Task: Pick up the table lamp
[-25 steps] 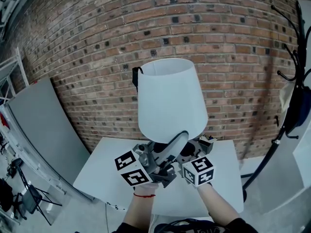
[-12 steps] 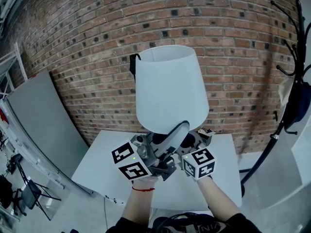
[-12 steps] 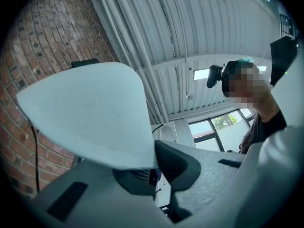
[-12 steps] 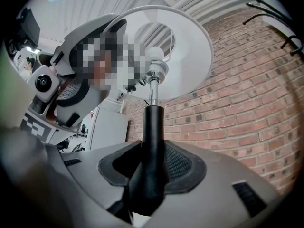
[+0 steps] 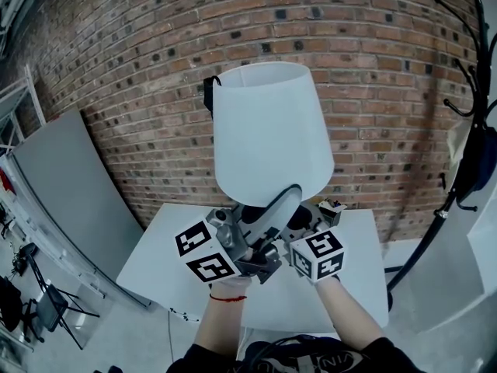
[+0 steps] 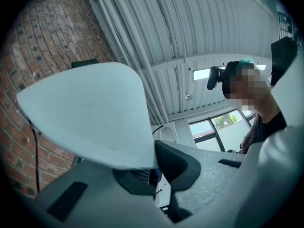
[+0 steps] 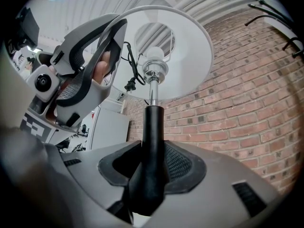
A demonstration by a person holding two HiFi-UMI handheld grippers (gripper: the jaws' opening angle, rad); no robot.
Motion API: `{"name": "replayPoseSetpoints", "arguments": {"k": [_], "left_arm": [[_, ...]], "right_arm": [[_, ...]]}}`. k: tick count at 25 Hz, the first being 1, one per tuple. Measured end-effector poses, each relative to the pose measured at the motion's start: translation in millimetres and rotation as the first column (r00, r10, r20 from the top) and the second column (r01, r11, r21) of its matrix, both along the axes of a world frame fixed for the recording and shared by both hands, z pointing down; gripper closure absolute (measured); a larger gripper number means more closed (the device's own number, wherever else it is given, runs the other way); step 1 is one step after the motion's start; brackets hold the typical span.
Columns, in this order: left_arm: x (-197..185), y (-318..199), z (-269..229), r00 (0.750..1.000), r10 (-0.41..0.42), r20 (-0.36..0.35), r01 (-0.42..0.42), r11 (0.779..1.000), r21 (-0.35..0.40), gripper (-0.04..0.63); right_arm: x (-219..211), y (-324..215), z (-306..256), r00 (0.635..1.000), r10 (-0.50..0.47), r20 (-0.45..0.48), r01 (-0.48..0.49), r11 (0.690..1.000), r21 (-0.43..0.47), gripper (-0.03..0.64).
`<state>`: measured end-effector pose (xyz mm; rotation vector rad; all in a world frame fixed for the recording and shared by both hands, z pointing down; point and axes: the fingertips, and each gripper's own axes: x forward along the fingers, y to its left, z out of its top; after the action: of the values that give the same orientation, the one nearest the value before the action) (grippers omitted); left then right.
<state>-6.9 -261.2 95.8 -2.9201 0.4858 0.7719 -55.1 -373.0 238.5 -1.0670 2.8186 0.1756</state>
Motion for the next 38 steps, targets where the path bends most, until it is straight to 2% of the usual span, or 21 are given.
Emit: {"name": "replayPoseSetpoints", "arguments": {"k": [38], "left_arm": [[-3.9,-2.8,-3.1,1.0,-0.016,-0.005,0.016,1.0,0.012,0.583]], "right_arm": [[-5.3,-4.0,-5.2,1.0,-0.001,0.0,0.001,1.0,0.021,0.465]]}}
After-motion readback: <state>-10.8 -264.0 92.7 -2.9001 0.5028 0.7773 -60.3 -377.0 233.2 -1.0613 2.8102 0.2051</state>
